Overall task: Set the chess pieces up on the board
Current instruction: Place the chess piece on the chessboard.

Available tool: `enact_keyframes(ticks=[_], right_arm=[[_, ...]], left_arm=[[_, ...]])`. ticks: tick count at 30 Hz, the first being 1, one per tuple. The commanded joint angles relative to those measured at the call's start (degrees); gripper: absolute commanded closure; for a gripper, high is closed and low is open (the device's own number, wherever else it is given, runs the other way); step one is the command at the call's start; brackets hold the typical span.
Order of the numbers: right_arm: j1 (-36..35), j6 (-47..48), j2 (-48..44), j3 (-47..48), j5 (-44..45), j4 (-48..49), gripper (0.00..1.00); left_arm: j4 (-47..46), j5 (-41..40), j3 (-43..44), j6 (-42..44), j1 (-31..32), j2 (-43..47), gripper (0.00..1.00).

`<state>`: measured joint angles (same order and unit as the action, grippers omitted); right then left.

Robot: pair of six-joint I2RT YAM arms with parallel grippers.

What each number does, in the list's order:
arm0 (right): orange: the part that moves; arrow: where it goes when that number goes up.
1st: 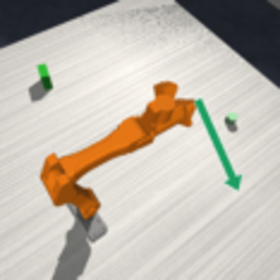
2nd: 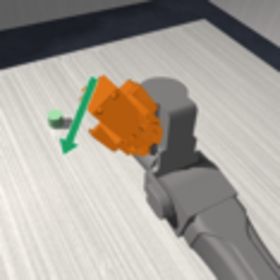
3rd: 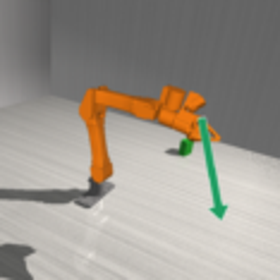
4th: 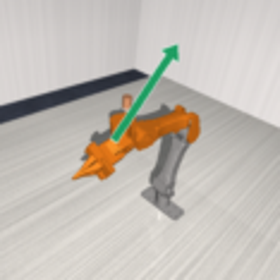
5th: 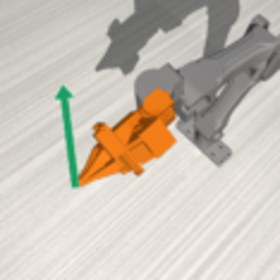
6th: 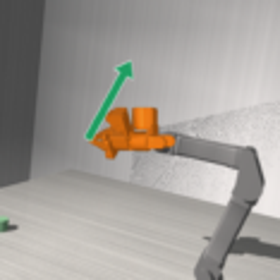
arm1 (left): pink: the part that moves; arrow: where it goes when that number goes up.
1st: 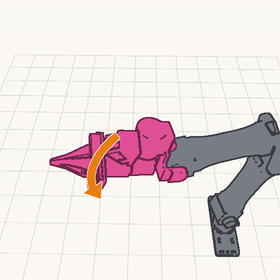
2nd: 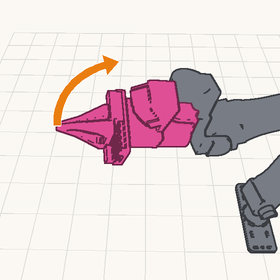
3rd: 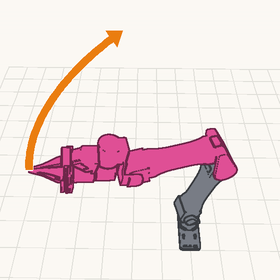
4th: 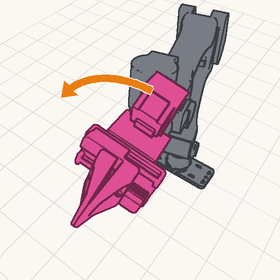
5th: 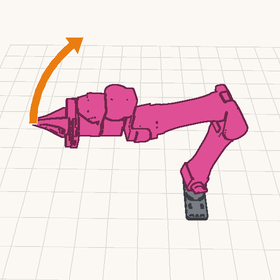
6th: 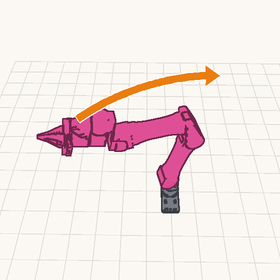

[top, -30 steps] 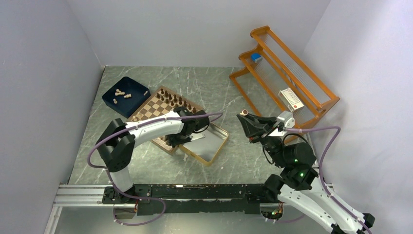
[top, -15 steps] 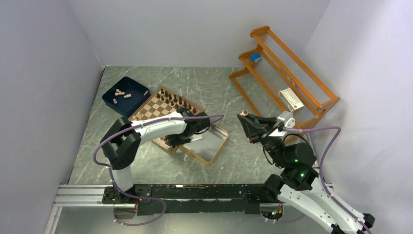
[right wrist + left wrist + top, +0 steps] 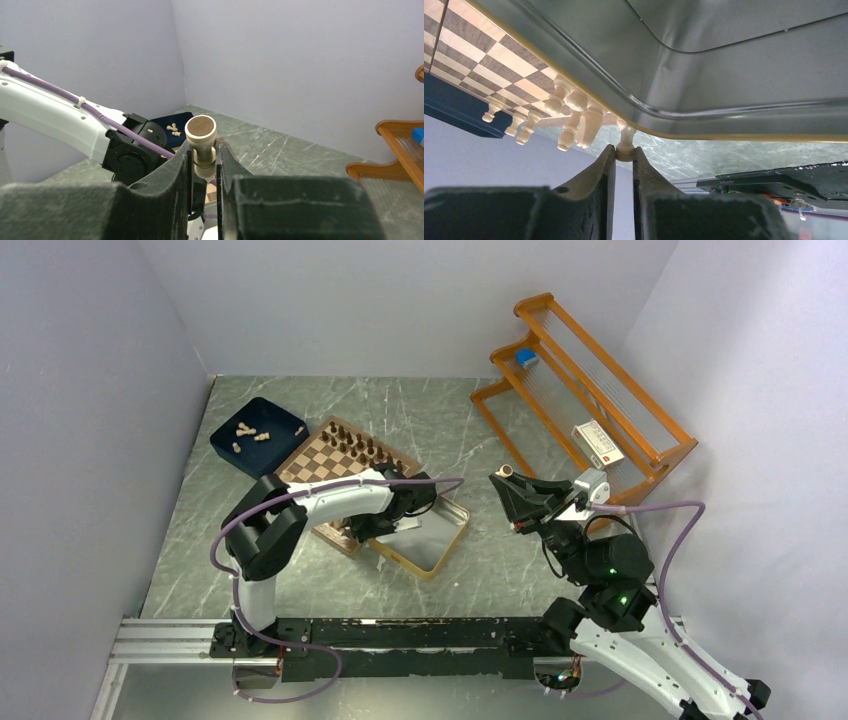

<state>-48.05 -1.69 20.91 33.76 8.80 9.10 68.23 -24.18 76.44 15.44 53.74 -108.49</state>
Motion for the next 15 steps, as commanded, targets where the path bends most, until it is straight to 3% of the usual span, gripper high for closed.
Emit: enact_keyframes(ticks=[1, 15], right_arm=[[0.1, 0.0, -1.0, 1.4, 0.0, 0.5, 0.9], [0.1, -0.3, -1.6, 1.2, -0.2, 0.5, 0.9]], left_arm=[[0.3, -1.7, 1.6, 0.1, 0.2, -0.8, 0.89], [0.2, -1.7, 0.4, 0.5, 0.2, -1.3, 0.87]])
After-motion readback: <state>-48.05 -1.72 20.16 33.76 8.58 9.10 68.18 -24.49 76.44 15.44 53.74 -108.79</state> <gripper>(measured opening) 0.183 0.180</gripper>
